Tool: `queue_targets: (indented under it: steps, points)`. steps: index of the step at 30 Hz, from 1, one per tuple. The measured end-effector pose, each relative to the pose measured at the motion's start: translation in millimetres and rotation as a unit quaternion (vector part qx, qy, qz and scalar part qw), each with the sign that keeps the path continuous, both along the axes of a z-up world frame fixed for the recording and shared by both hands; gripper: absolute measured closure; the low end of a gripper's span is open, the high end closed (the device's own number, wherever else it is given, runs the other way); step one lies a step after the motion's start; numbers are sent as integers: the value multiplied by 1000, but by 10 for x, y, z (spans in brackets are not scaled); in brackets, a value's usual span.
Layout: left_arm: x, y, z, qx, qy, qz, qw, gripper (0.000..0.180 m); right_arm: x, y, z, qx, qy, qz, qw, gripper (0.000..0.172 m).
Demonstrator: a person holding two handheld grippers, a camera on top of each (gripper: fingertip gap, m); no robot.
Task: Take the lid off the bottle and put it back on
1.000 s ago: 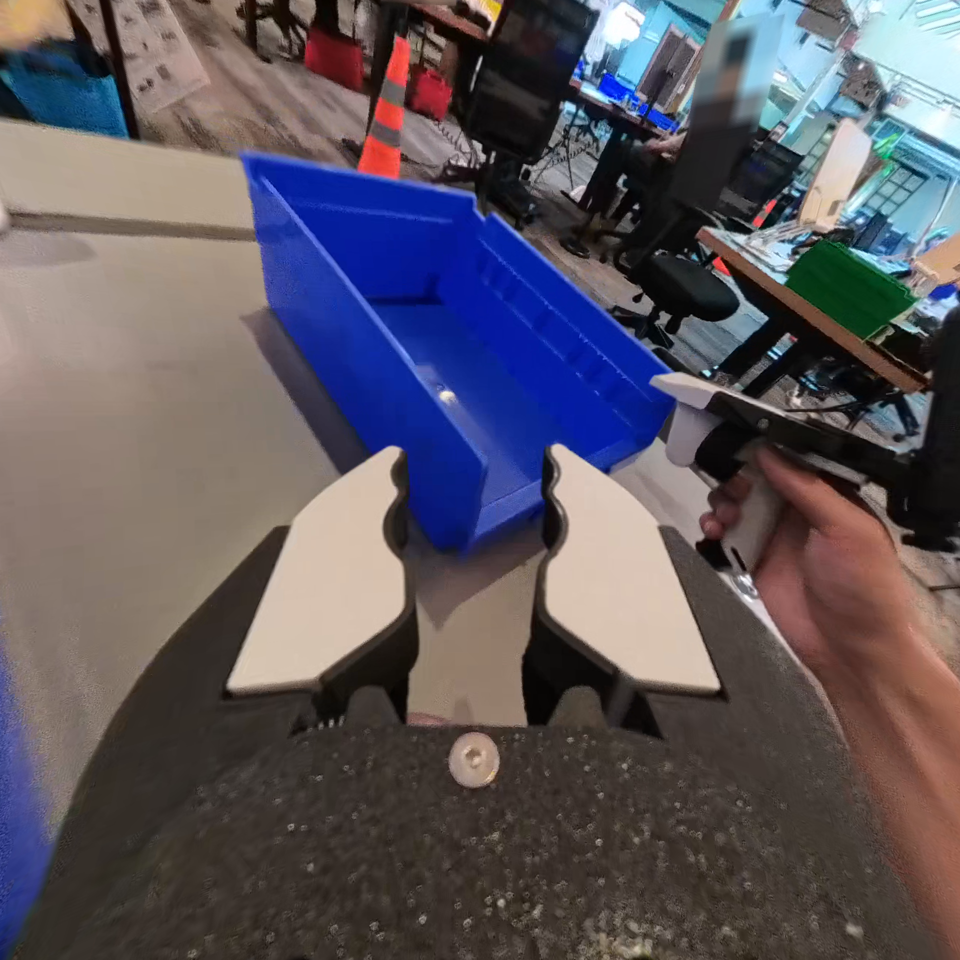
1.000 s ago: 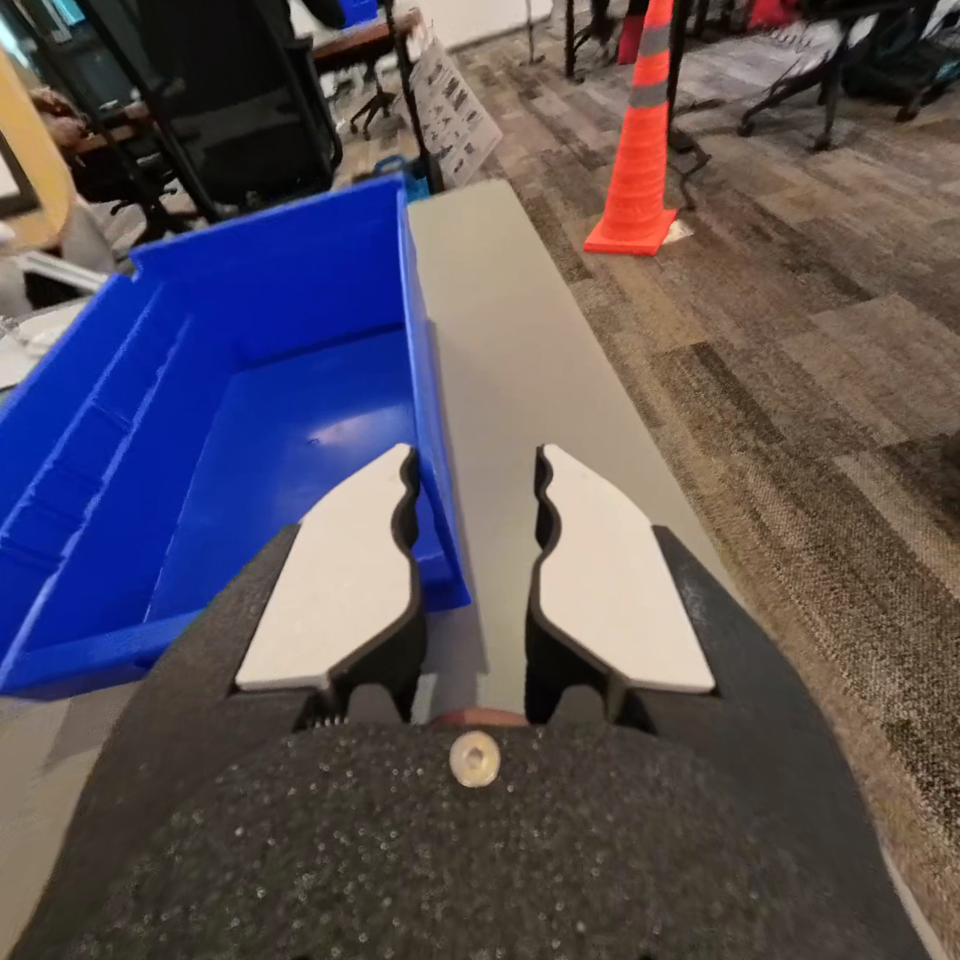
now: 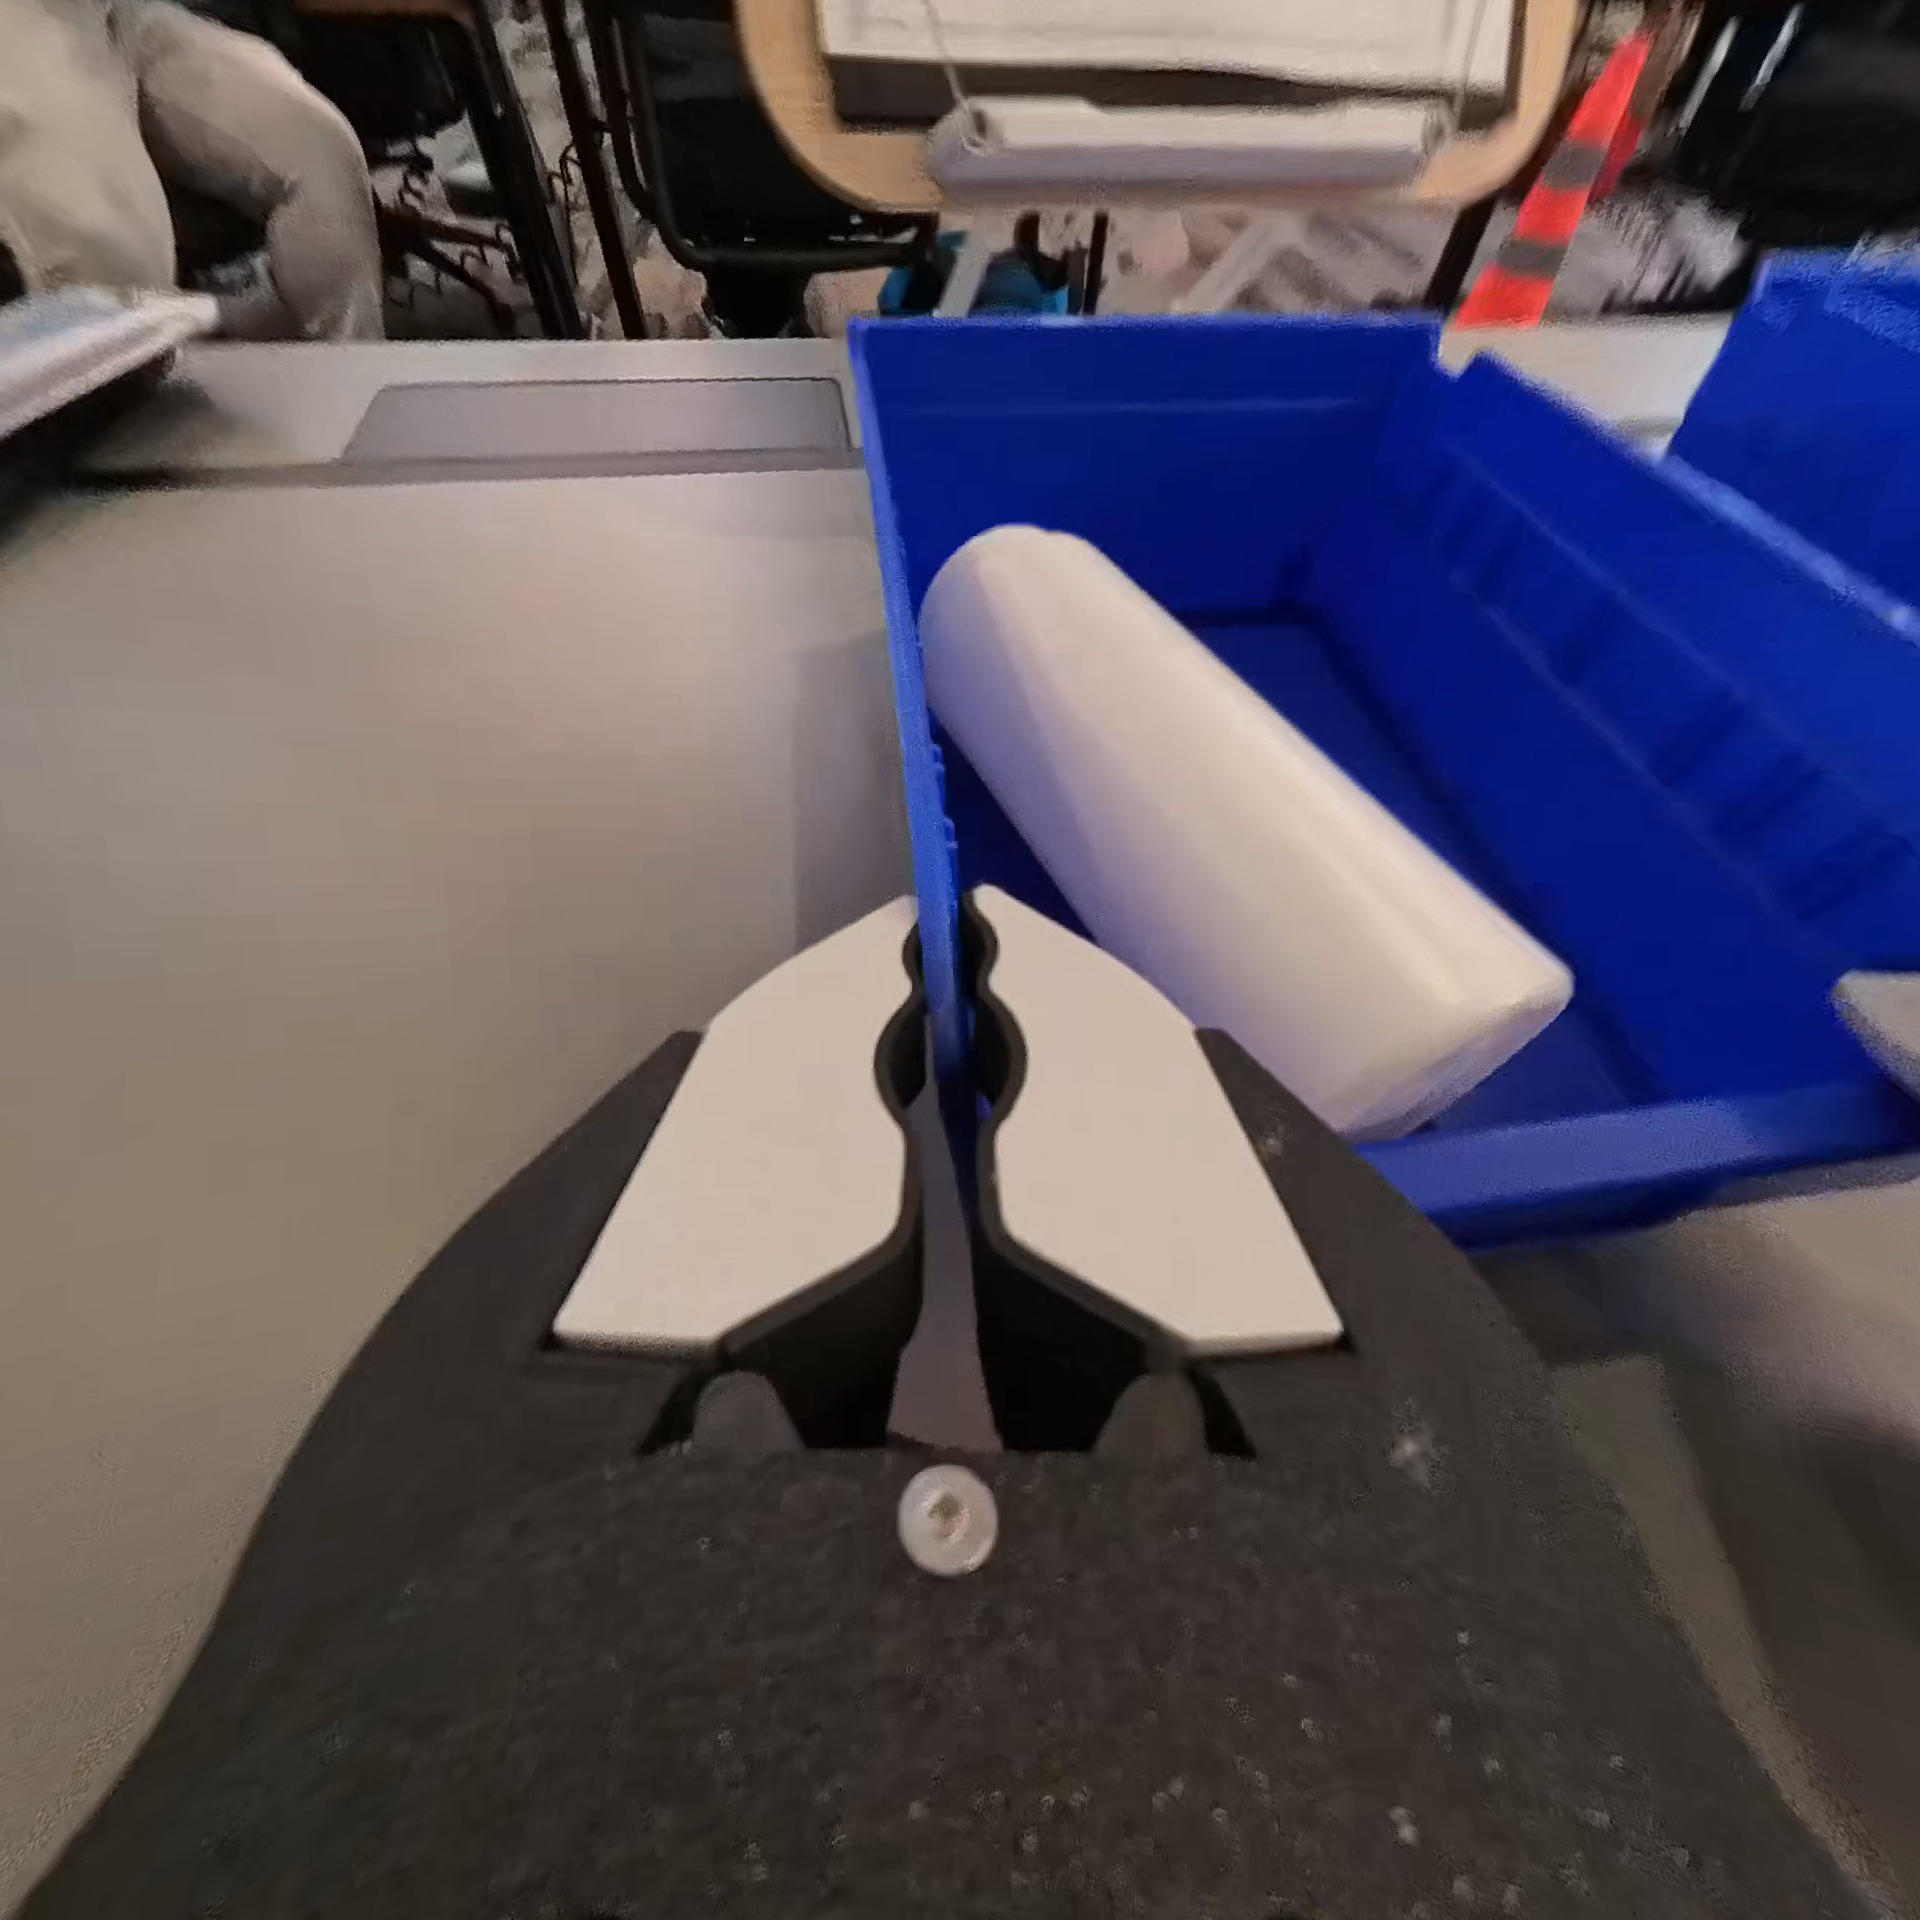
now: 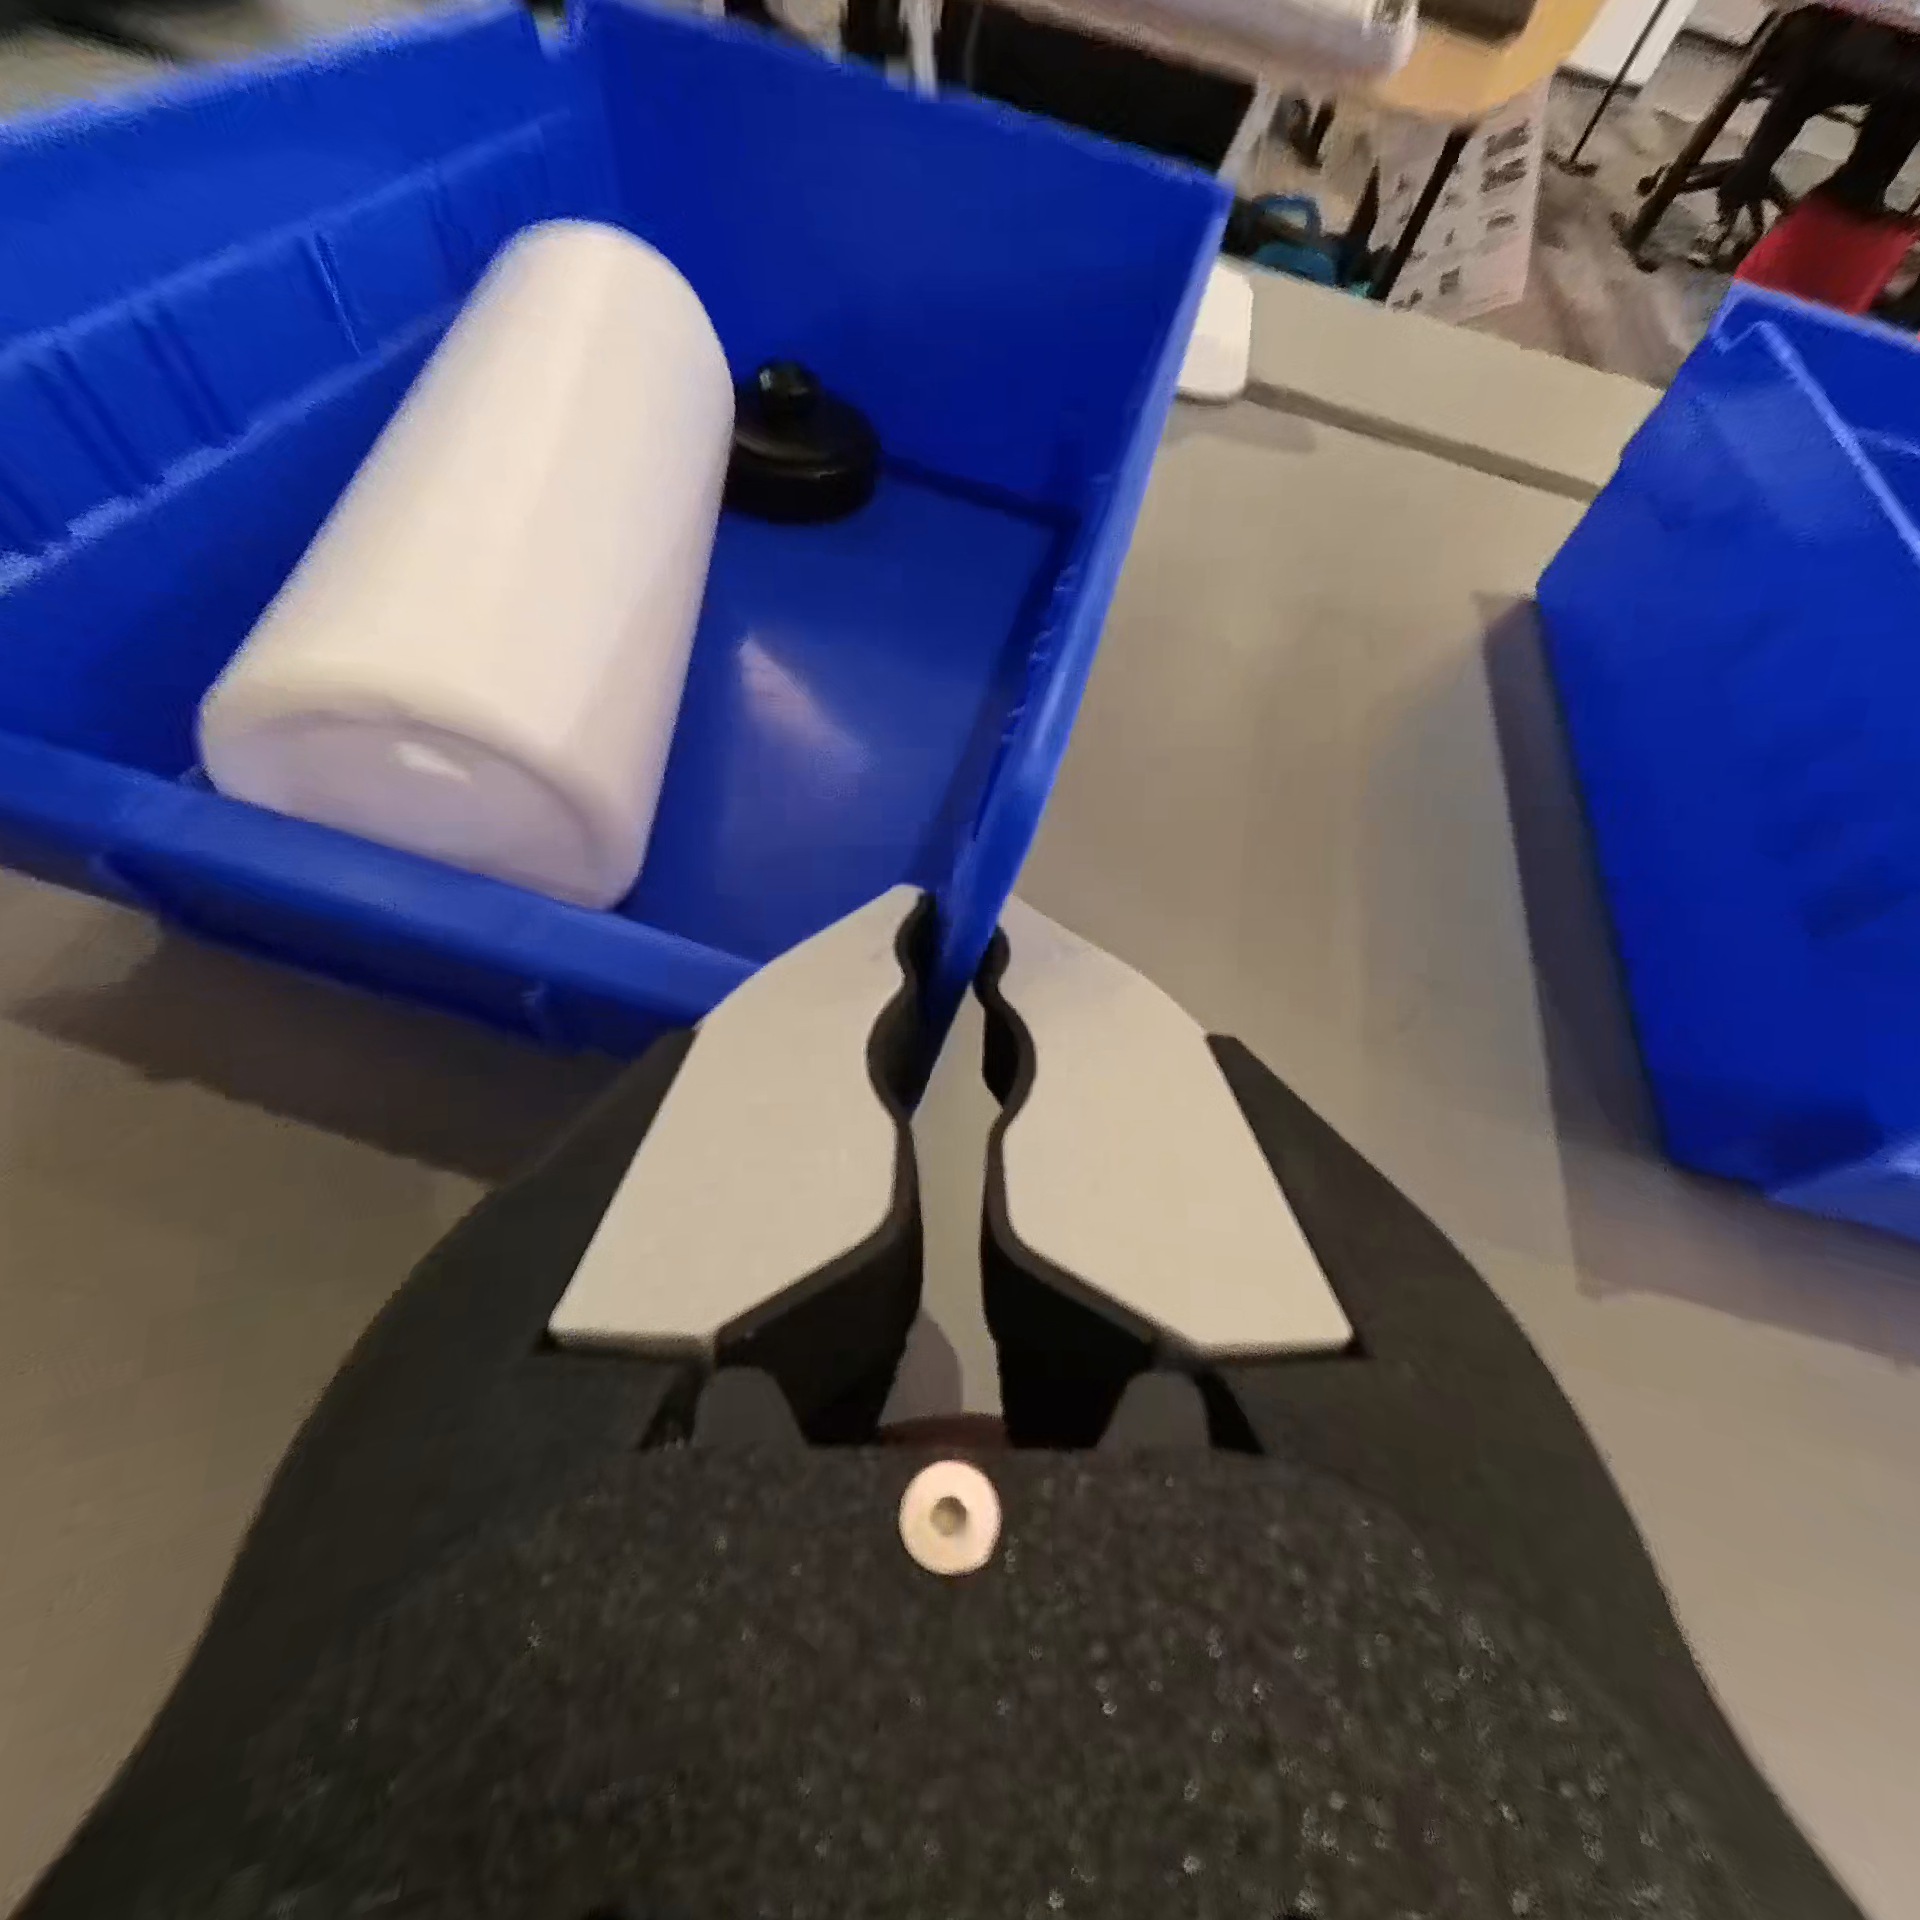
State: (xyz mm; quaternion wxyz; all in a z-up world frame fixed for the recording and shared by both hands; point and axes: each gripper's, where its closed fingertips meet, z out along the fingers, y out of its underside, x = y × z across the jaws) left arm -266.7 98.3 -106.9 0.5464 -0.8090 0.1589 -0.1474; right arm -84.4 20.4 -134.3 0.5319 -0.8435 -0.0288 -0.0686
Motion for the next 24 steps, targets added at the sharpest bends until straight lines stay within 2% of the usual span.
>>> queue_targets:
  steps: [4, 7, 11, 15, 18, 20, 22, 24]
  points:
    - [-389, 119, 181, 15, -37, 31, 999, 180, -354, 102, 311, 51, 25, 11, 998, 166]
    - [-852, 233, 360, 41, -59, 76, 994, 180, -761, 303, 423, 67, 27, 30, 997, 166]
    - [-1535, 431, 523, 88, -41, 117, 988, 180, -1397, 664, 484, 88, 26, 54, 994, 167]
    - [-2075, 643, 442, 102, -15, 132, 986, 180, -1975, 996, 246, 61, 26, 78, 995, 167]
    - [-2294, 826, 262, 67, -19, 135, 988, 179, -2236, 1128, 64, 38, 31, 87, 995, 166]
    - [-2367, 953, 48, 33, -21, 129, 991, 180, -2313, 1186, -7, 22, 41, 87, 995, 165]
    - [-2390, 1035, -44, 19, -57, 125, 990, 179, -2346, 1245, -113, -17, 69, 80, 994, 164]
    - [-2415, 1087, -42, 6, -73, 135, 988, 178, -2397, 1295, -130, -39, 131, 87, 987, 163]
